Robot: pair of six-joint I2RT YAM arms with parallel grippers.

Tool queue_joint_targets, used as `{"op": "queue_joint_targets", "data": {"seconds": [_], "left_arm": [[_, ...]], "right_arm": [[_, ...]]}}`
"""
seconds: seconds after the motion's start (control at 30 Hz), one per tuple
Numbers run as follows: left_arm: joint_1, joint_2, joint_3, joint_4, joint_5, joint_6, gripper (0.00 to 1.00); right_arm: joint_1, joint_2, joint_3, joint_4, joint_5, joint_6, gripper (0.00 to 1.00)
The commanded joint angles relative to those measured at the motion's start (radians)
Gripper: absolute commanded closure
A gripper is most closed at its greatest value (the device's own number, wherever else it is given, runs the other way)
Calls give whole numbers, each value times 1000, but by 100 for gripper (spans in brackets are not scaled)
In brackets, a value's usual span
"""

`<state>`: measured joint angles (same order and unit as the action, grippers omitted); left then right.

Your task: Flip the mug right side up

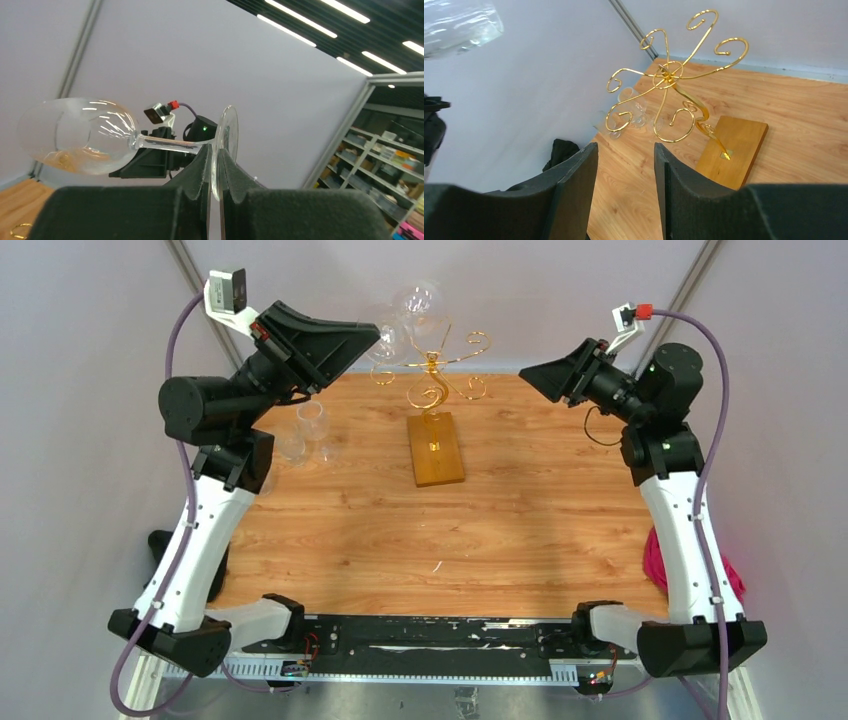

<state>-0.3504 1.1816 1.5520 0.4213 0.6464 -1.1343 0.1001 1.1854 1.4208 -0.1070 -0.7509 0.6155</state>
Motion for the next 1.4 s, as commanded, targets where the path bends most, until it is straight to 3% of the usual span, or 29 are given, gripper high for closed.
{"op": "queue_joint_targets", "data": {"seconds": [0.0, 0.1, 0.13, 0.23, 0.43, 0.53, 0.63, 1.37], "left_arm": [[-10, 0, -84, 325, 122, -105, 100], [-12, 46, -153, 637, 167, -272, 100], [-12, 80, -157, 829, 190, -366, 100], [-15, 207, -119, 1151, 204, -621, 100], [-53, 249, -125, 1158, 285, -558, 100], [-74, 250, -136, 1157, 311, -536, 100], [-76, 252, -146, 1157, 318, -531, 100], [-133, 320, -87, 1158, 317, -527, 100]], "right_arm": [[-60, -58, -4, 61, -146, 0, 49], [-115, -87, -18, 95, -260, 8, 46], [-133, -96, -35, 161, -310, 24, 45], [-158, -110, -90, 373, -405, 160, 45], [-158, -37, -148, 1031, -517, 614, 45], [-158, 47, -112, 1414, -513, 868, 45], [-158, 148, -41, 1688, -471, 1126, 45], [11, 269, 36, 1702, -470, 1144, 44]]}}
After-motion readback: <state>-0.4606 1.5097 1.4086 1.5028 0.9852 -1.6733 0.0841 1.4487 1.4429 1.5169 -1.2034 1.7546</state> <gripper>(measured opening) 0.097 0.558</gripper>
